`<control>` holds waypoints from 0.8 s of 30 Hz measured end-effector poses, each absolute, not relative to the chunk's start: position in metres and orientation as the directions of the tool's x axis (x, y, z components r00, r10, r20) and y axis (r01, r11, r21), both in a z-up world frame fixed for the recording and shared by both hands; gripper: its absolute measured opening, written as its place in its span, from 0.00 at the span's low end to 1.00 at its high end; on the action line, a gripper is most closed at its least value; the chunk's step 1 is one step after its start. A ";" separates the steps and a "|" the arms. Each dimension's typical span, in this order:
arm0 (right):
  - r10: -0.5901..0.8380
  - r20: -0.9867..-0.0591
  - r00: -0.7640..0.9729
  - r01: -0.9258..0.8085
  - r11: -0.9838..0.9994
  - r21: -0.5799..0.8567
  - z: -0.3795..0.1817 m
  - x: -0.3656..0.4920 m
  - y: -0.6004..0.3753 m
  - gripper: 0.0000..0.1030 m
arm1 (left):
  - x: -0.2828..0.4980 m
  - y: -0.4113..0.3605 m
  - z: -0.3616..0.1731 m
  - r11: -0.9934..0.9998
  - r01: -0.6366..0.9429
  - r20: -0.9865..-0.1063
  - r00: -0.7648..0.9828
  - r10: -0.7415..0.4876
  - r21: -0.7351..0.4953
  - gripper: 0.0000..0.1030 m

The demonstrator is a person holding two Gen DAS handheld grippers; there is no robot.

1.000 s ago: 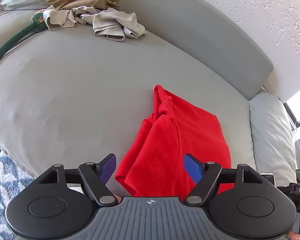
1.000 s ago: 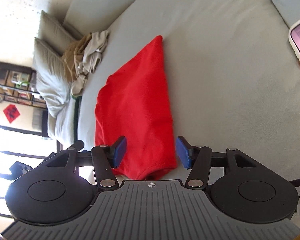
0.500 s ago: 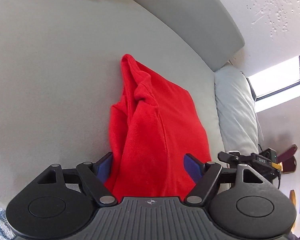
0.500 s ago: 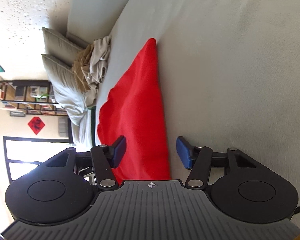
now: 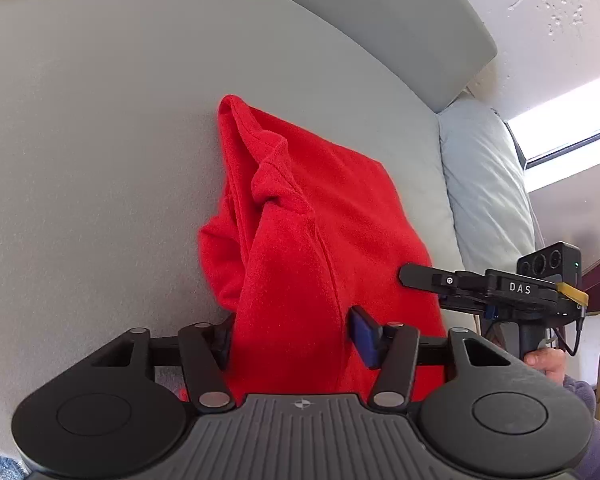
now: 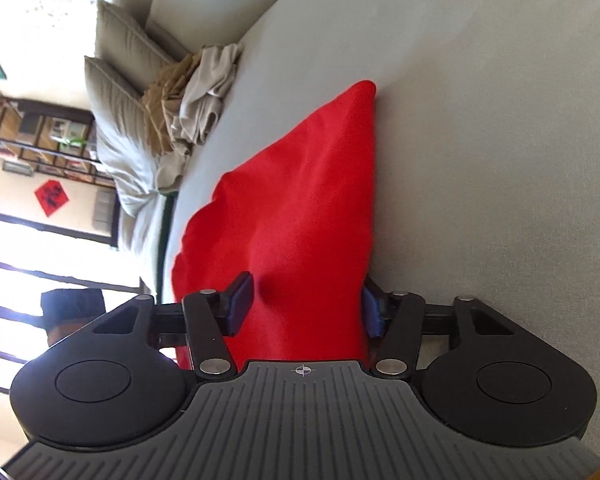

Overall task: Fold clothes
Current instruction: 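Grasp the folded shirt with both tools and lift it off the seat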

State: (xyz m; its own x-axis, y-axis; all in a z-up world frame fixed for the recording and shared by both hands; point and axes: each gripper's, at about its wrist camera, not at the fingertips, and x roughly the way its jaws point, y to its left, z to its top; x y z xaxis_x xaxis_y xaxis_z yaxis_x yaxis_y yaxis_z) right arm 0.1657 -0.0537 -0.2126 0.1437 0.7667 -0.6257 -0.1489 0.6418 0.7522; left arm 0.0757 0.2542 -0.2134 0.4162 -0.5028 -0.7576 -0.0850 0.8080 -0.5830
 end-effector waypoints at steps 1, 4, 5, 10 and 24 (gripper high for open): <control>0.749 -0.642 0.164 -0.153 0.663 0.733 -0.210 0.162 -0.055 0.31 | 0.073 0.254 -0.211 0.812 -0.102 -0.764 0.423 -0.488 -0.575 0.38; 0.708 -0.663 0.243 -0.161 0.704 0.692 -0.194 0.145 -0.054 0.22 | 0.064 0.241 -0.197 0.850 -0.133 -0.797 0.447 -0.407 -0.509 0.30; 0.691 -0.671 0.269 -0.176 0.720 0.671 -0.185 0.138 -0.053 0.21 | 0.061 0.234 -0.190 0.869 -0.139 -0.810 0.455 -0.371 -0.476 0.29; 0.611 -0.695 0.380 -0.259 0.791 0.554 -0.129 0.103 -0.053 0.18 | 0.034 0.196 -0.144 0.923 -0.103 -0.818 0.507 -0.272 -0.371 0.25; 0.413 -0.641 0.647 -0.011 0.846 0.533 -0.036 -0.026 -0.259 0.18 | 0.007 -0.015 -0.069 0.870 0.341 -0.726 0.484 -0.488 -0.356 0.25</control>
State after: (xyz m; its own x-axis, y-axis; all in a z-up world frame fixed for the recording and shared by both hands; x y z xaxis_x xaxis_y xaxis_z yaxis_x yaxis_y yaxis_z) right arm -0.0265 -0.2588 -0.0357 0.6468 0.4128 -0.6412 -0.0114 0.8460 0.5331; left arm 0.0072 -0.0145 -0.0686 0.4845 -0.4877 -0.7263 0.3414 0.8698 -0.3563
